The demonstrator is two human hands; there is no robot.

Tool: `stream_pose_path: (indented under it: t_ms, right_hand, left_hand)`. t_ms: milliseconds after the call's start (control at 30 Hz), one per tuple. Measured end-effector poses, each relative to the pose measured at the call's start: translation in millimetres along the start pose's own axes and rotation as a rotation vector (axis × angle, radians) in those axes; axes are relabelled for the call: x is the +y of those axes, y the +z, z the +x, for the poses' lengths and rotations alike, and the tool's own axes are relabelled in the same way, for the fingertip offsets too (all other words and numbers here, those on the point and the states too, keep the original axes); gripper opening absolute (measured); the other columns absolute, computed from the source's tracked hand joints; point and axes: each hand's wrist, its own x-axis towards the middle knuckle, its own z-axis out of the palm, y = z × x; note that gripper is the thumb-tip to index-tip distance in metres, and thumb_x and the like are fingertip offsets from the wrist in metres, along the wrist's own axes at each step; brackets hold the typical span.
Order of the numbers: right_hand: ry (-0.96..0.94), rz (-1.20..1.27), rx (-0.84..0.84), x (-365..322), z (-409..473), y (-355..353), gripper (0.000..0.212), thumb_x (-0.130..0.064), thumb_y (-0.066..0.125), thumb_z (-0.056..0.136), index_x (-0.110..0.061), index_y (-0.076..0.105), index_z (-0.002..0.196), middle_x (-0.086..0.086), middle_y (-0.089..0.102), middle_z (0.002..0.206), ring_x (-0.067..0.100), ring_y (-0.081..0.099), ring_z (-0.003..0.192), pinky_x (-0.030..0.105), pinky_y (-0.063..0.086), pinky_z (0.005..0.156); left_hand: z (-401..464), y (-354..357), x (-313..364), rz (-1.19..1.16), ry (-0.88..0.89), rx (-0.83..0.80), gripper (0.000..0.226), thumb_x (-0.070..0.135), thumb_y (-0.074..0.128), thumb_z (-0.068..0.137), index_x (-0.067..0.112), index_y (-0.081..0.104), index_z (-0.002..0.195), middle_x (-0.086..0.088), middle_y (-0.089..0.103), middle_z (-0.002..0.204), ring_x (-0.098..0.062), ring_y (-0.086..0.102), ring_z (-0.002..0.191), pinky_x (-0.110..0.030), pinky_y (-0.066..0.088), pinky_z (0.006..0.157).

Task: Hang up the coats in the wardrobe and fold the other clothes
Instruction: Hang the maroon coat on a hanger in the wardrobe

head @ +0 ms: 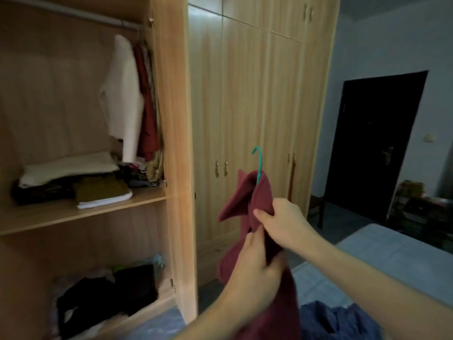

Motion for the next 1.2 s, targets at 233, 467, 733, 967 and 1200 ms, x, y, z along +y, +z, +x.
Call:
stream_pose_path:
  t_ms: [233,467,733,967,1200]
  right_hand:
    - [-0.044,-0.036,-0.096,21.3,25.4,7.1,0.021,-0.027,0.057,0.094,-0.014,0.065,0.108,0.005,0.069,0.107,0.023,0.064,0.102,0.031,0.049,0.084]
    - [-0.335,-0.118,-0.172,7.9,16.7,16.6,0.018,-0.037,0.054,0.089,-0.031,0.057,0.106,-0.004,0.069,0.101,0.019,0.066,0.096,0.039,0.052,0.083]
    - [-0.467,-0.238,-0.154,-0.8,21.6,12.9,0.029,-0.043,0.051,0.091,-0.032,0.050,0.118,-0.007,0.065,0.106,0.020,0.064,0.099,0.043,0.053,0.081]
    - [-0.587,-0.126,-0.053,-2.4,25.5,7.4,0.026,-0.039,0.050,0.089,-0.029,0.039,0.110,-0.012,0.056,0.105,0.018,0.059,0.092,0.038,0.049,0.074]
    - [-0.740,-0.398,0.088,-6.3,47.5,49.2,0.017,-0.029,0.045,0.098,-0.024,0.043,0.114,-0.007,0.059,0.101,0.017,0.062,0.089,0.030,0.034,0.056]
  left_hand:
    - [19.3,-90.2,-7.5,0.128,0.114,0.425,0.026,0.003,0.052,0.091,0.025,0.066,0.092,0.013,0.063,0.081,-0.003,0.059,0.074,-0.015,0.042,0.065]
    - [64.5,-123.7,-70.7,0.833,0.131,0.003,0.053,0.041,0.041,0.089,0.020,0.045,0.138,-0.002,0.047,0.138,-0.024,0.043,0.126,-0.038,0.036,0.105]
    - [51.2,-108.3,-51.6,0.927,0.049,0.098,0.024,0.042,0.040,0.101,0.019,0.042,0.107,0.005,0.058,0.108,-0.027,0.057,0.102,-0.042,0.045,0.072]
    - [54.6,-127.7,-36.2,0.946,0.151,0.313,0.017,0.040,0.046,0.097,0.030,0.034,0.091,0.008,0.059,0.094,-0.022,0.060,0.089,-0.039,0.045,0.060]
    - [34.8,-170.6,-37.6,1.030,0.067,0.340,0.014,0.037,0.050,0.098,0.030,0.040,0.091,0.014,0.047,0.084,-0.017,0.058,0.087,-0.033,0.035,0.058]
